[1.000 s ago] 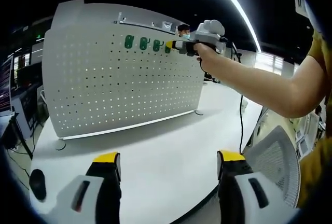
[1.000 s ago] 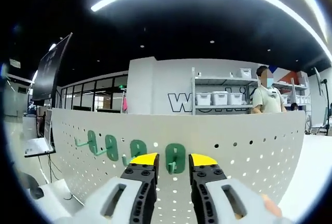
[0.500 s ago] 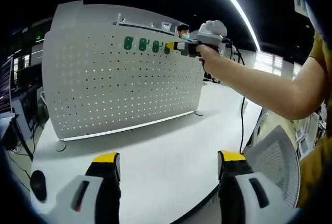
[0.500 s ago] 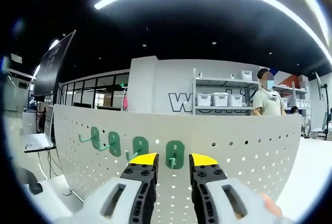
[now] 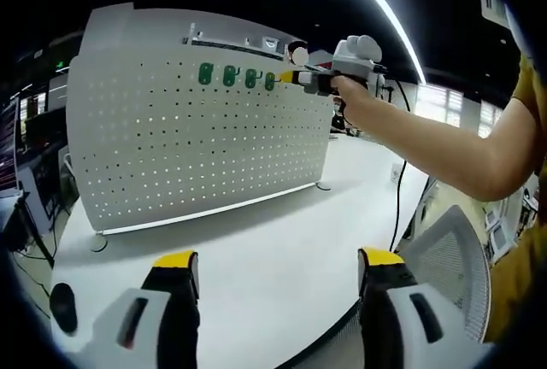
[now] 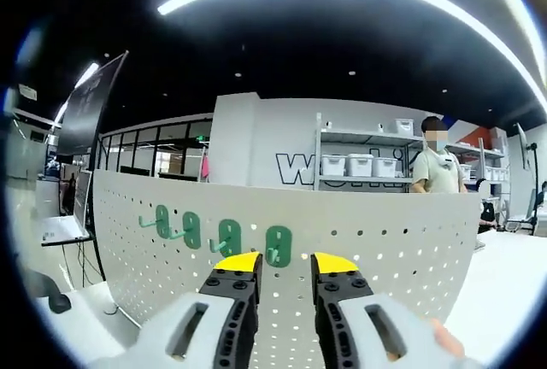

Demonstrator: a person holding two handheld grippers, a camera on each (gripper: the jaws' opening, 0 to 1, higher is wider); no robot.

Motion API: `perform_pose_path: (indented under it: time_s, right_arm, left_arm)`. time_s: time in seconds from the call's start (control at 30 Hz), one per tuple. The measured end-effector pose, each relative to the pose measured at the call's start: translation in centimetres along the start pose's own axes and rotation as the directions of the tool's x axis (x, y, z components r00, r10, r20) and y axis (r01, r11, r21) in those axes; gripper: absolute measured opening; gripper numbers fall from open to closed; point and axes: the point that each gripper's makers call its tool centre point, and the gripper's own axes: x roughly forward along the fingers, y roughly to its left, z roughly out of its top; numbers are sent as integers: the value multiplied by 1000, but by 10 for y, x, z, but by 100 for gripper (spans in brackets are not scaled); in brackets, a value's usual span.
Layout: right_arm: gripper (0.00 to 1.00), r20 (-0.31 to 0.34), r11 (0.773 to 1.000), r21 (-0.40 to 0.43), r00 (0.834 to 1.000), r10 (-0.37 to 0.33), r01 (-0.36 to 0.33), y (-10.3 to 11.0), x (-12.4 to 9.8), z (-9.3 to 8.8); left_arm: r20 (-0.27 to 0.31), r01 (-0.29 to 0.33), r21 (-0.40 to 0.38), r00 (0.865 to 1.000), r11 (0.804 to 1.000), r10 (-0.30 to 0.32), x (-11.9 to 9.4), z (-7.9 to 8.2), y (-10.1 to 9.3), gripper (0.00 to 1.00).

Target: Insert the hook assembly into the mounting plate slot until the hook locks in place.

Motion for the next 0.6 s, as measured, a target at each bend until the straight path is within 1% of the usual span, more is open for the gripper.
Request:
perform_pose_path:
  time_s: [0.07, 0.17, 0.3, 0.43, 0.6]
  right_arm:
    - [21, -6, 1000, -11, 1000, -7, 7, -6, -2, -1]
    - [20, -10, 1000, -15, 1000, -21, 21, -13, -14, -4]
    - [20, -15, 999, -17, 999, -41, 40, -21, -24, -5]
    - [20, -27, 999, -22, 999, -42, 41, -21, -33, -7]
    - [20, -22, 999, -34, 999, -36, 35, -17, -41, -6]
  left_arm:
    - [2, 6, 2, 1000, 1000, -6, 0, 0, -2, 78]
    - [2, 15, 11, 1000, 1000, -15, -1, 1, -6, 78]
    - [4, 25, 14, 1000, 1000, -25, 0, 2, -9, 78]
    - [5, 41, 25, 999, 999, -41, 3, 6, -14, 78]
    - [6, 58, 35, 998, 998, -59, 7, 9, -18, 78]
